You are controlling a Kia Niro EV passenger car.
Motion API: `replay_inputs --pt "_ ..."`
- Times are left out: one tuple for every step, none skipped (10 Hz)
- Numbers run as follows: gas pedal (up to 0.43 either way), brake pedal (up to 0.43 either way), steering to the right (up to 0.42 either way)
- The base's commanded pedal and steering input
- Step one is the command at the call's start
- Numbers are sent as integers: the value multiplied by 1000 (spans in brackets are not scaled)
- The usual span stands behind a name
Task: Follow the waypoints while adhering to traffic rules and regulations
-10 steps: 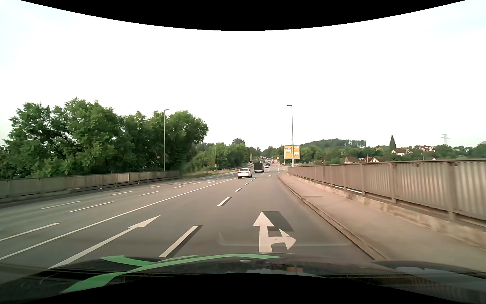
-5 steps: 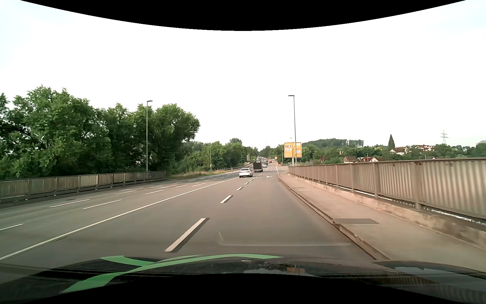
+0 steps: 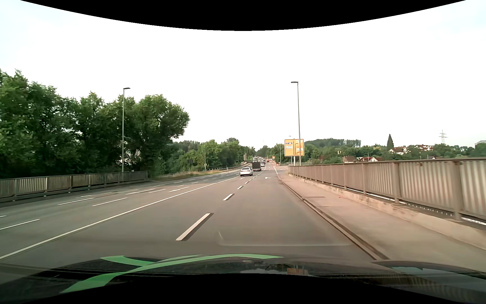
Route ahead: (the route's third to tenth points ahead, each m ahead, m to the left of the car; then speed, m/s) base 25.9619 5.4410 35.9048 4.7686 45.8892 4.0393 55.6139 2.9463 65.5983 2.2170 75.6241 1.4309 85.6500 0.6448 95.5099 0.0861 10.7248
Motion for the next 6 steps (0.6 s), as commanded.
replay_inputs --pt "177 0 7" --pt "177 0 7" --pt "177 0 7" --pt "177 0 8" --pt "177 0 8" --pt "177 0 7"
